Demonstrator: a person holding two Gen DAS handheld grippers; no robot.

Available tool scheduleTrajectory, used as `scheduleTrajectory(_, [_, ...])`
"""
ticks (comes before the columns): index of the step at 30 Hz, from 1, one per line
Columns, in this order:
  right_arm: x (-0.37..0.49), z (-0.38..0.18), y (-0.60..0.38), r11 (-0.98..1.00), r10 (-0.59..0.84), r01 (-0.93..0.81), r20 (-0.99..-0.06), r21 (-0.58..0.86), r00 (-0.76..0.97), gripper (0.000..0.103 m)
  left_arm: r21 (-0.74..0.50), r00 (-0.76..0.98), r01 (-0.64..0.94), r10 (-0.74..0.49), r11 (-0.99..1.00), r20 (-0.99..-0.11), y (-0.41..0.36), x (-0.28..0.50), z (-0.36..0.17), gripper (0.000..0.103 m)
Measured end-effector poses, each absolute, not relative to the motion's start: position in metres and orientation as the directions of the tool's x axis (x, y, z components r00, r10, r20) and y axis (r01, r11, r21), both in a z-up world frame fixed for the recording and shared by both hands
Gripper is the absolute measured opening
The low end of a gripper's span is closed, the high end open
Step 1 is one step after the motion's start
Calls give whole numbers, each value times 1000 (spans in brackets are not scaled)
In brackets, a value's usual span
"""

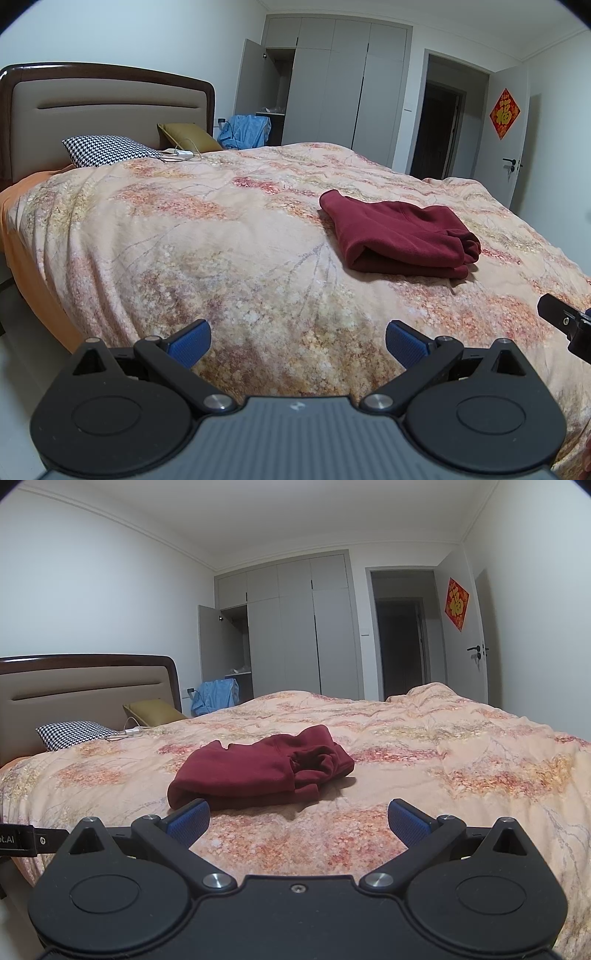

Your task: Fold small clothes

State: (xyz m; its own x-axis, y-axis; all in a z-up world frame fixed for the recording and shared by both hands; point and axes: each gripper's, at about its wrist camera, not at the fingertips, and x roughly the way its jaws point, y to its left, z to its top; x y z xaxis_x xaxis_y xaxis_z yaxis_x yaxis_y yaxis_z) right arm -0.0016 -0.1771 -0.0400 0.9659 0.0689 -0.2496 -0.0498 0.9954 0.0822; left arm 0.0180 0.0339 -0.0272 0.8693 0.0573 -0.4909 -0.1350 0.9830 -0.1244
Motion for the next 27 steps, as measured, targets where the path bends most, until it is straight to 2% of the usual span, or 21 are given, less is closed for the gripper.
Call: scheduleTrajectory(27, [-1, -42, -177, 995, 67, -47, -256, 86, 964, 102, -107, 870, -150, 80, 983, -486, 28, 19, -23, 103])
